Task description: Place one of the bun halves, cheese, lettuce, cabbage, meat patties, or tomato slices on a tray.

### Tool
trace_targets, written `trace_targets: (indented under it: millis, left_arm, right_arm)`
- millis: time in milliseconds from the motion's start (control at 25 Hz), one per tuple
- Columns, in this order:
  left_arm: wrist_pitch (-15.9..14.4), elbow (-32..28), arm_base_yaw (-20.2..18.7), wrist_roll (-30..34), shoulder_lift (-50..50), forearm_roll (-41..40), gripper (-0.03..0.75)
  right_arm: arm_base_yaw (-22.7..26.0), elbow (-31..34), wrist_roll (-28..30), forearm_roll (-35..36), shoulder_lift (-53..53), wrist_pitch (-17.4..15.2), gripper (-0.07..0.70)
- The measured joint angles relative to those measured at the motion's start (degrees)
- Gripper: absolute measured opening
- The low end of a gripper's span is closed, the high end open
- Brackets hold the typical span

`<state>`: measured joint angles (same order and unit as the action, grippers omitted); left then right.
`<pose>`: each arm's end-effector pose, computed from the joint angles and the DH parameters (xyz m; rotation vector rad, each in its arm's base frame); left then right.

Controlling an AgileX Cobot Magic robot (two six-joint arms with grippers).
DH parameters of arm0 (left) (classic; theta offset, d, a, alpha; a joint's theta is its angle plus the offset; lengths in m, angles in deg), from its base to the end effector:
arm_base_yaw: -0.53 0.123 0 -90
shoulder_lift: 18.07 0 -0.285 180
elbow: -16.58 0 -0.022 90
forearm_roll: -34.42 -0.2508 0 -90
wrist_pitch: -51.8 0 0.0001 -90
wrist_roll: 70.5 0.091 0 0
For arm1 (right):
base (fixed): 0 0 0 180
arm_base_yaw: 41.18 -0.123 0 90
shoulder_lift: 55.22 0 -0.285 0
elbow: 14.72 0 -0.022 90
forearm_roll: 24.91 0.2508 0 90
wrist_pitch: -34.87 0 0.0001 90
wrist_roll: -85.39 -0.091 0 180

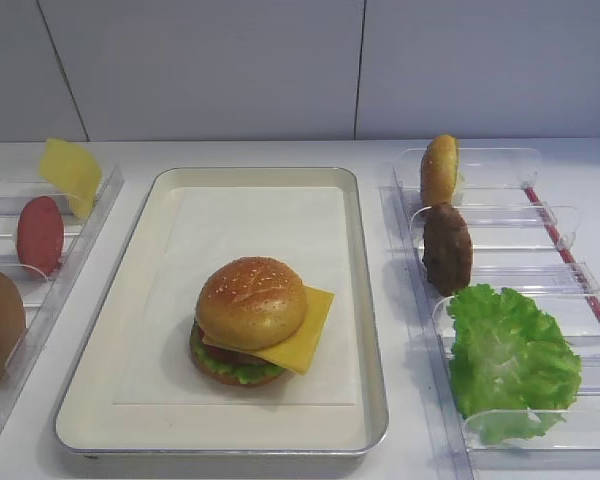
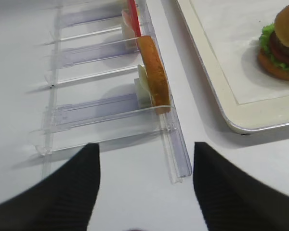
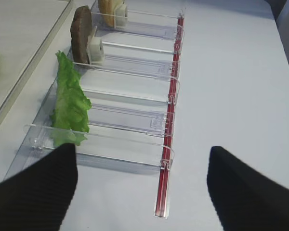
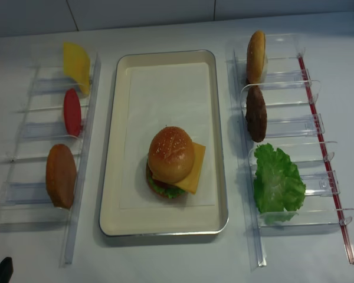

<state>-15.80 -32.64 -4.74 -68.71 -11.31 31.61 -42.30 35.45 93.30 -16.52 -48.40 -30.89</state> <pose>-0.0113 0.0052 0.2648 0.1267 2.1521 0.0246 -0.0089 0.0119 0.2634 -0.1816 2.1269 0.1085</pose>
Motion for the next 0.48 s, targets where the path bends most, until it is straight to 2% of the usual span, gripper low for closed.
trace_targets:
  millis: [480]
  left_arm:
    - [0.0,0.0,0.0,0.0,0.0,0.0,0.413]
  right_arm:
    - [0.0,0.0,0.0,0.0,0.0,0.0,0.493]
